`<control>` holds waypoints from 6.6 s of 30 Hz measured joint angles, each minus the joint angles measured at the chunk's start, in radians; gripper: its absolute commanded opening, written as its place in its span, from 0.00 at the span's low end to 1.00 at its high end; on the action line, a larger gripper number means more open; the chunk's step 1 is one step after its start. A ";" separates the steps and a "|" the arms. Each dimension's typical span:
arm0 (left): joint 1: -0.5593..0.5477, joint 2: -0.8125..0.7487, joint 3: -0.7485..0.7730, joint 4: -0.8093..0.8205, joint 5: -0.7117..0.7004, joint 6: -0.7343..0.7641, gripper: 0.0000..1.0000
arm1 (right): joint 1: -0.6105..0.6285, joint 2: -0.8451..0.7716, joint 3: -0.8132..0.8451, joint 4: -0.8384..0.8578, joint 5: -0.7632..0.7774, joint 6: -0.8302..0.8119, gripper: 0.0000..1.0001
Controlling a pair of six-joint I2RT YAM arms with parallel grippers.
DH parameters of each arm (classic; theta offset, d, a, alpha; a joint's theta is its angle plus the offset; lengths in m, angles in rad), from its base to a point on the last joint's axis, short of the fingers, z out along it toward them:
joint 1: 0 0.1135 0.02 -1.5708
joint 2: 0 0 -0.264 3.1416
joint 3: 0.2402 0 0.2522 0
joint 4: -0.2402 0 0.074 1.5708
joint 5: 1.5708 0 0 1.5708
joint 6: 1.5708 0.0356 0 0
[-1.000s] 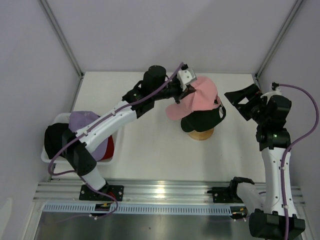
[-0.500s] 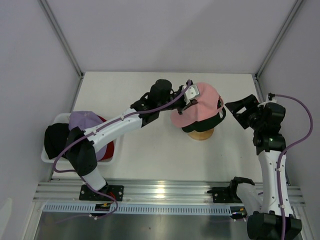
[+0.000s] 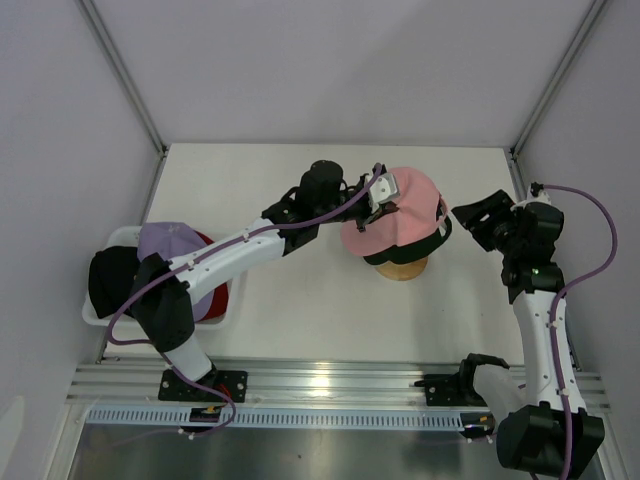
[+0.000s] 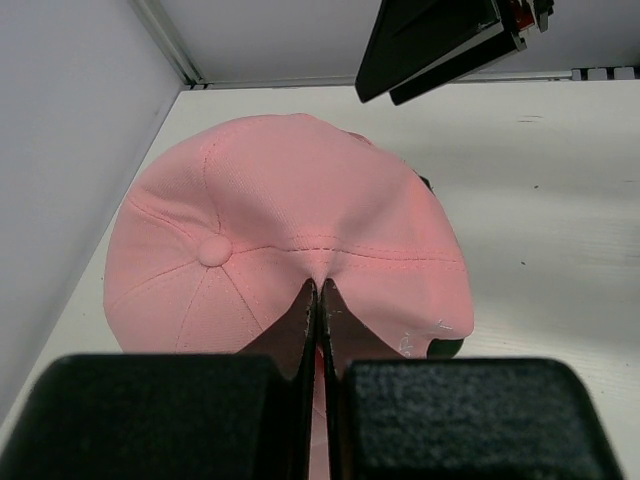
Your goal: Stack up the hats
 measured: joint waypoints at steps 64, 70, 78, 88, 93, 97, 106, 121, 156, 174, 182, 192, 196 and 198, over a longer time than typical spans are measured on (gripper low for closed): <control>0.341 -0.003 -0.450 0.311 -0.163 -1.316 0.97 | 0.061 0.062 -0.112 0.106 0.046 -0.072 0.00; 0.340 0.151 -0.450 0.481 -0.096 -1.475 0.94 | 0.061 0.060 -0.115 0.107 0.049 -0.076 0.00; 0.329 0.213 -0.445 0.526 -0.083 -1.544 0.92 | 0.061 0.050 -0.134 0.109 0.053 -0.084 0.00; 0.296 0.294 -0.395 0.587 -0.072 -1.619 0.77 | 0.061 0.051 -0.137 0.113 0.052 -0.091 0.00; 0.289 0.326 -0.382 0.627 -0.072 -1.658 0.09 | 0.061 0.051 -0.146 0.106 0.063 -0.099 0.00; 0.296 0.330 -0.343 0.625 -0.084 -1.670 0.01 | 0.061 0.051 -0.162 0.092 0.077 -0.110 0.00; 0.263 0.317 -0.237 0.441 -0.179 -1.544 0.01 | 0.059 0.039 -0.169 0.075 0.099 -0.134 0.00; 0.215 0.307 -0.387 0.620 -0.313 -1.461 0.01 | 0.059 0.027 -0.230 0.068 0.161 -0.166 0.00; -0.038 0.178 -0.411 0.042 -0.821 -0.856 0.17 | 0.045 0.042 -0.043 -0.165 0.346 -0.253 0.79; 0.058 0.045 -0.243 0.225 -0.549 -0.832 0.33 | 0.042 0.004 0.277 -0.243 0.265 -0.299 0.85; 0.048 0.253 -0.163 0.166 -0.463 -0.886 0.07 | 0.150 0.167 0.299 -0.149 0.185 -0.317 0.85; 0.030 0.298 -0.111 0.099 -0.447 -0.921 0.06 | 0.198 0.193 0.299 -0.109 0.189 -0.327 0.93; 0.038 0.208 -0.191 0.033 -0.474 -0.904 0.40 | 0.198 0.193 0.315 -0.119 0.197 -0.347 0.98; 0.054 0.111 -0.237 -0.034 -0.495 -0.871 0.71 | 0.198 0.191 0.343 -0.127 0.196 -0.363 0.98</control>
